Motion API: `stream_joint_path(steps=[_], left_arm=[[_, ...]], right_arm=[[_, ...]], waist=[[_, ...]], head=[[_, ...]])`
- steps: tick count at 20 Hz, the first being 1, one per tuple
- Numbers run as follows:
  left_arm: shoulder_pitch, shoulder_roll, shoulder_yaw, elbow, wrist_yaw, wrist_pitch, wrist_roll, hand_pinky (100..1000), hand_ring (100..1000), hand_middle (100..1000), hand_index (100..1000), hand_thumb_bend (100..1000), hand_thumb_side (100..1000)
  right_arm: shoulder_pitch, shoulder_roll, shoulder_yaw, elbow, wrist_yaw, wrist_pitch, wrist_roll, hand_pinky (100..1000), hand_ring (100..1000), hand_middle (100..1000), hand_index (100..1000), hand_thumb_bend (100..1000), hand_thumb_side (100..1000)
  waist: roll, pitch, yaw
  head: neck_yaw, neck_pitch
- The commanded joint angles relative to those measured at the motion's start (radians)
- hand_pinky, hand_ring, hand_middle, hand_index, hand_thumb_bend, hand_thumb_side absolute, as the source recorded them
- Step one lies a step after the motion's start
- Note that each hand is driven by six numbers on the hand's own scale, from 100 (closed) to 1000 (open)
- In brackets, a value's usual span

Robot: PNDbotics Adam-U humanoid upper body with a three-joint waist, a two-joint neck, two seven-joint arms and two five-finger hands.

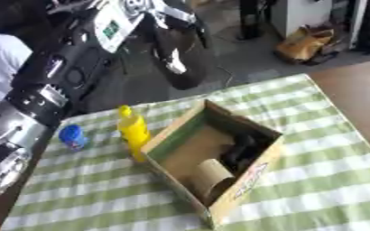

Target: Pick up objects on the table and place them in the box.

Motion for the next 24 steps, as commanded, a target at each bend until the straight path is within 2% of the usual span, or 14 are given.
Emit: stream_joint_path(steps=[1,5,7,8,11,12,13,14,15,16,17,18,20,24], left_arm=[[-0.006,0.01,0.02,0.001,-0.012,-0.009,-0.004,156,485,535,642,100,100],[0.03,-0.002,0.029,0.017,-0.045,-0.003,-0.004,151,488,539,686,100,100],[0.042,-0.004,0.036,0.016,-0.052,-0.005,0.0,143,494,548,746,100,100],[0.048,-0.005,0.038,0.017,-0.051,-0.007,0.004,206,544,585,791,100,100],[0.056,-0.007,0.038,0.023,-0.045,-0.016,0.011,250,572,600,808,100,100],[0.061,-0.01,0.039,0.023,-0.033,-0.031,0.012,578,730,736,958,266,181],[0.064,-0.009,0.041,0.025,-0.021,-0.047,0.012,593,740,744,962,274,191],[0.066,-0.011,0.045,0.027,-0.001,-0.063,0.014,713,817,805,1000,355,299],[0.068,-0.012,0.048,0.03,0.019,-0.076,0.014,709,817,805,1000,355,299],[0.068,-0.014,0.053,0.03,0.046,-0.089,0.02,789,858,855,1000,446,440],[0.068,-0.014,0.055,0.032,0.073,-0.098,0.027,809,872,865,1000,457,454],[0.067,-0.014,0.056,0.031,0.094,-0.106,0.036,984,984,928,1000,561,586],[0.067,-0.011,0.054,0.026,0.116,-0.119,0.062,1000,1000,963,1000,566,624],[0.067,-0.007,0.053,0.021,0.113,-0.138,0.119,1000,1000,1000,1000,592,642]], right_arm=[[-0.013,-0.001,0.004,-0.018,-0.005,-0.022,-0.017,826,772,591,556,100,1000],[-0.015,0.0,0.006,-0.018,-0.007,-0.021,-0.017,826,771,590,555,100,1000],[-0.015,0.0,0.005,-0.018,-0.008,-0.02,-0.017,827,771,590,555,100,1000],[-0.015,0.0,0.005,-0.018,-0.008,-0.02,-0.017,827,771,590,555,100,1000],[-0.016,0.001,0.005,-0.018,-0.009,-0.02,-0.017,827,771,590,555,100,1000],[-0.016,0.001,0.005,-0.018,-0.009,-0.02,-0.017,826,771,591,555,100,1000],[-0.017,0.001,0.005,-0.018,-0.009,-0.019,-0.017,826,771,591,555,100,1000],[-0.016,0.001,0.004,-0.018,-0.009,-0.018,-0.017,827,771,591,554,100,1000],[-0.016,0.001,0.004,-0.018,-0.01,-0.017,-0.017,827,771,591,554,100,1000],[-0.016,0.003,0.004,-0.018,-0.012,-0.016,-0.017,828,771,591,554,100,1000],[-0.016,0.004,0.005,-0.018,-0.013,-0.016,-0.017,828,771,591,554,100,1000],[-0.016,0.004,0.006,-0.018,-0.014,-0.017,-0.017,828,771,591,554,100,1000],[-0.018,0.004,0.008,-0.018,-0.015,-0.017,-0.017,827,771,591,554,100,1000],[-0.018,0.004,0.009,-0.018,-0.016,-0.017,-0.017,828,772,591,554,100,1000]], waist=[[-0.01,-0.021,-0.001],[-0.012,-0.019,-0.008],[-0.012,-0.017,-0.009],[-0.012,-0.016,-0.01],[-0.013,-0.016,-0.01],[-0.014,-0.015,-0.011],[-0.015,-0.014,-0.012],[-0.016,-0.014,-0.014],[-0.016,-0.013,-0.014],[-0.017,-0.013,-0.014],[-0.017,-0.012,-0.014],[-0.017,-0.012,-0.014],[-0.018,-0.013,-0.015],[-0.018,-0.012,-0.017]], head=[[0.004,0.001],[0.003,-0.001],[0.008,0.004],[0.014,0.007],[0.02,0.01],[0.022,0.01],[0.022,0.01],[0.022,0.01],[0.022,0.009],[0.021,0.009],[0.021,0.009],[0.021,0.01],[0.021,0.011],[0.021,0.013]])
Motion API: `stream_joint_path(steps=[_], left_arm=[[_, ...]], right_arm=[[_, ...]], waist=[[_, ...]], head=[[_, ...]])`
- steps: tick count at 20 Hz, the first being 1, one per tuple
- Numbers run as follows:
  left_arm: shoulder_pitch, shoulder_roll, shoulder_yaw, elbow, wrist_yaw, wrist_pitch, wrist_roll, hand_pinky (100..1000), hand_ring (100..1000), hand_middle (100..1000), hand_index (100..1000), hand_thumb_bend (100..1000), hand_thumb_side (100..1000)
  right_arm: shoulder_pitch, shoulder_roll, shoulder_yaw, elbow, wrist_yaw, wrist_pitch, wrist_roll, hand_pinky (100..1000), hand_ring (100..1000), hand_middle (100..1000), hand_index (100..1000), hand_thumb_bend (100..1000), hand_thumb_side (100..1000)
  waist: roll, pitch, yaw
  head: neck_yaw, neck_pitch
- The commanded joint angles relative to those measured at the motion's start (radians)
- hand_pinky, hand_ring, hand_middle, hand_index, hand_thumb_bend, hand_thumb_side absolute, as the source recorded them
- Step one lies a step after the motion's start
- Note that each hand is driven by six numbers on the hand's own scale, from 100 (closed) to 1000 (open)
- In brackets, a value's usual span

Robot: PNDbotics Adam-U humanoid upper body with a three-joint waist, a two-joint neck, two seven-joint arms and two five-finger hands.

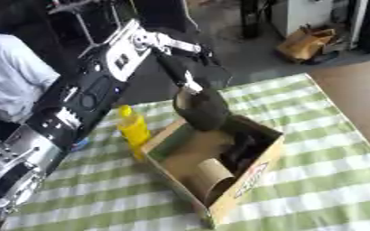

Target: Pick up objects on the table and place them in the box.

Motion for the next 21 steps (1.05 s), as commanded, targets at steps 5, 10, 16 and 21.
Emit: stream_joint_path(steps=[5,10,16,21], left_arm=[[-0.022,0.029,0.015,-0.011,-0.028,-0.034,0.039,1000,1000,993,1000,590,632],[-0.023,0.029,0.021,-0.002,-0.039,-0.031,0.025,1000,1000,975,1000,578,618],[-0.033,0.046,0.025,-0.016,-0.039,-0.027,0.001,1000,969,917,1000,527,543],[-0.05,0.14,0.02,-0.104,0.026,-0.018,-0.077,886,859,859,1000,469,521]], right_arm=[[-0.018,-0.004,0.004,-0.018,-0.006,-0.015,-0.017,828,772,591,554,100,1000],[-0.019,-0.003,0.004,-0.018,-0.005,-0.015,-0.017,827,772,591,554,100,1000],[-0.019,-0.002,0.003,-0.018,-0.003,-0.014,-0.017,827,772,591,554,100,1000],[-0.017,-0.01,-0.004,-0.018,0.004,-0.011,-0.017,827,772,592,554,100,1000]], waist=[[-0.017,-0.013,0.0],[-0.018,-0.014,0.0],[-0.022,-0.015,0.003],[-0.024,-0.017,0.024]], head=[[0.005,0.018],[0.005,0.02],[0.008,0.024],[0.017,0.031]])
